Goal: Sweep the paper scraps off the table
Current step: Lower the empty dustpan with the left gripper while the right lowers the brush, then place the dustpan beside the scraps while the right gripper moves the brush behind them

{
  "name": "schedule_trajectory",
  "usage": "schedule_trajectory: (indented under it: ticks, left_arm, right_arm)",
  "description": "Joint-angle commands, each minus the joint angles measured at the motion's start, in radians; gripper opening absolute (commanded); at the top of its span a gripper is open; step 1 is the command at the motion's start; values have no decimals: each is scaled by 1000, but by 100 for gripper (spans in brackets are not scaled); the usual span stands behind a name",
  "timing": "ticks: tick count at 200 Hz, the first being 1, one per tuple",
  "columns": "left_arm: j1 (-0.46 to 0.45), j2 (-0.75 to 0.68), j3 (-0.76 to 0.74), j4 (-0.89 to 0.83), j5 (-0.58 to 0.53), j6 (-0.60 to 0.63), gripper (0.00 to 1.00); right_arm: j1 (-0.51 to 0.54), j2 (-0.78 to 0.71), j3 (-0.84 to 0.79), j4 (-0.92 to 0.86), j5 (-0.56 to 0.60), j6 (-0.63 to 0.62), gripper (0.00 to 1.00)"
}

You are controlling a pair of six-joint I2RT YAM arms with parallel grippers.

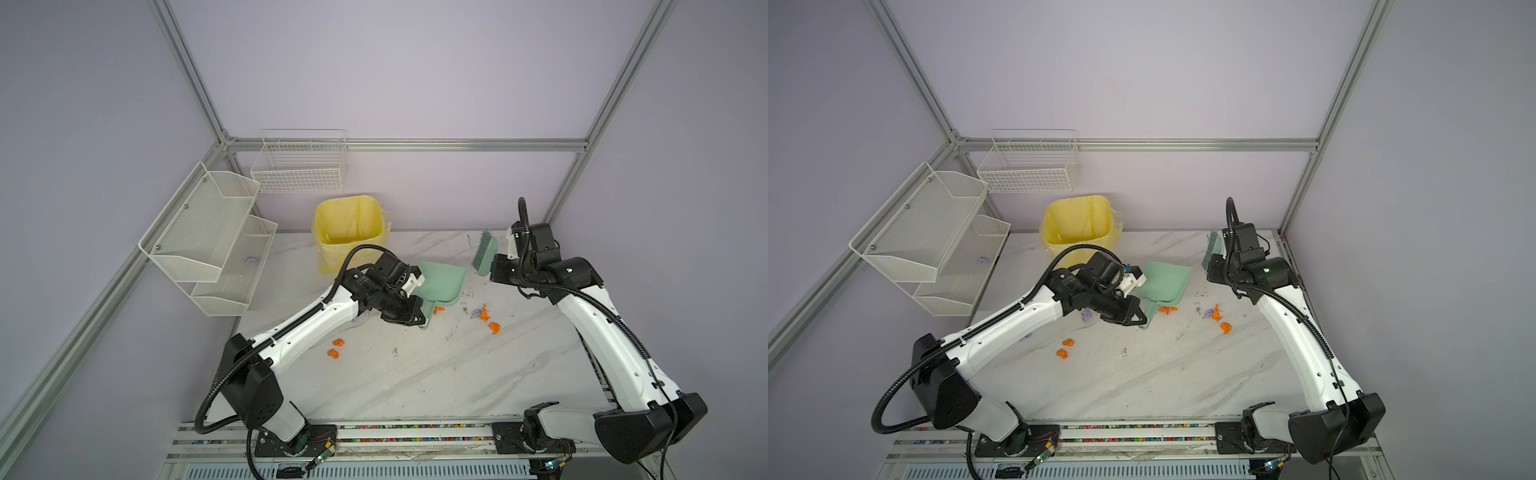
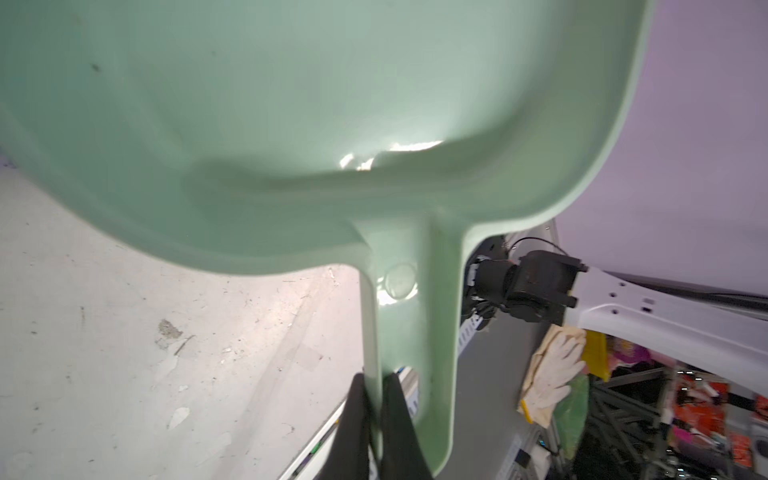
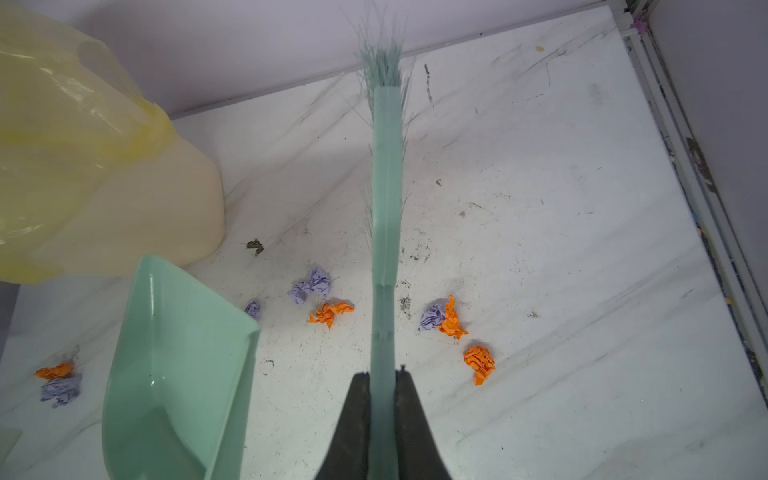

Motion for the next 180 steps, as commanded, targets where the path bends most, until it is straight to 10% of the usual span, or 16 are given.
schedule_trajectory:
  ticks: [1,115,180]
  left_arm:
    - [-13,38,97,-144,-204,156,0]
    - [-67,182,151,-168,-275,249,0]
    - [-111,168,111,-167,-255,185,0]
  right_arm:
    - [-9,25,44,-41,60,-16,0]
    - [-47,55,9,-97,70,-6,0]
    - [-50,63,51,-195,268,-10,0]
